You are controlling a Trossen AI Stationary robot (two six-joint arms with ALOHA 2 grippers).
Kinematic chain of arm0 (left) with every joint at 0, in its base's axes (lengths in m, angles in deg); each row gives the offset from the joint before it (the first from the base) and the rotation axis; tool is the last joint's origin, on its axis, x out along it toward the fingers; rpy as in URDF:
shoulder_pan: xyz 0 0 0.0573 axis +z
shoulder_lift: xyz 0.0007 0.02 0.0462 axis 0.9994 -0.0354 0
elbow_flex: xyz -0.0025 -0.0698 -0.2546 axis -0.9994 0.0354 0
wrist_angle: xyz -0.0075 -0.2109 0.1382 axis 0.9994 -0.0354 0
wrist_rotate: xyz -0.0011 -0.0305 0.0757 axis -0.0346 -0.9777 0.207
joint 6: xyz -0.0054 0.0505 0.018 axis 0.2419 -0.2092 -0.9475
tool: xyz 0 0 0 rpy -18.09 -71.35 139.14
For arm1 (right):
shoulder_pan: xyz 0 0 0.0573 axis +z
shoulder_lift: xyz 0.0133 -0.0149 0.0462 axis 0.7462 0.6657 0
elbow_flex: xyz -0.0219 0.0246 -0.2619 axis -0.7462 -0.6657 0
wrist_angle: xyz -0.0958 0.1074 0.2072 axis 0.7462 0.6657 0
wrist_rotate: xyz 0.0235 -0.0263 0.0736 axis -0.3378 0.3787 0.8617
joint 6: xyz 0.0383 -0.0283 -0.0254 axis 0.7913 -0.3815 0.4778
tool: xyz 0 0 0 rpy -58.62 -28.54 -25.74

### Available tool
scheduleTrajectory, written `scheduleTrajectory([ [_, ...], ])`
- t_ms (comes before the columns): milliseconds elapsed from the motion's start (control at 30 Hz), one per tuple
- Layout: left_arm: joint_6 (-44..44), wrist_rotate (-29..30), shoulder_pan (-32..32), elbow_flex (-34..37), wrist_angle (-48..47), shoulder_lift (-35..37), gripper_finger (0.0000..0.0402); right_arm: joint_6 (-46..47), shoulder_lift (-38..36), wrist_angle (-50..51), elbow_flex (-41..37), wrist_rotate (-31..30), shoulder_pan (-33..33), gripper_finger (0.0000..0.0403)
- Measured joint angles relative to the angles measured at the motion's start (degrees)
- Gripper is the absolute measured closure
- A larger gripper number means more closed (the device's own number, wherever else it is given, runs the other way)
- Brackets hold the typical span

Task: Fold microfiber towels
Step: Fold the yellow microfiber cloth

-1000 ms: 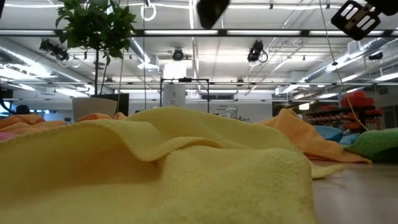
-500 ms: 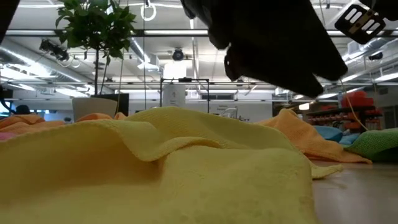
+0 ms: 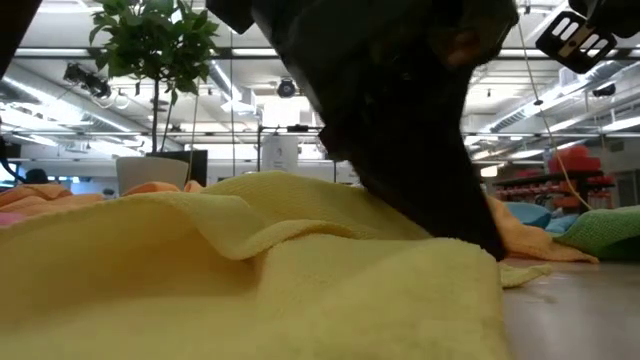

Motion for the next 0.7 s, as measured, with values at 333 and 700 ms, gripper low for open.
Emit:
scheduleTrajectory([
  [333,-0.87,0.56,-0.5,-0.15,-1.36,-1.55,0.0228,-0.08,-0.02,0.04,0.0,0.02,0.0,0.035],
  [700,0.93,0.85,-0.59,0.02,-3.32,-0.56,0.0387,-0.68,-0.02,-0.48,0.0,0.02,0.02,0.035],
])
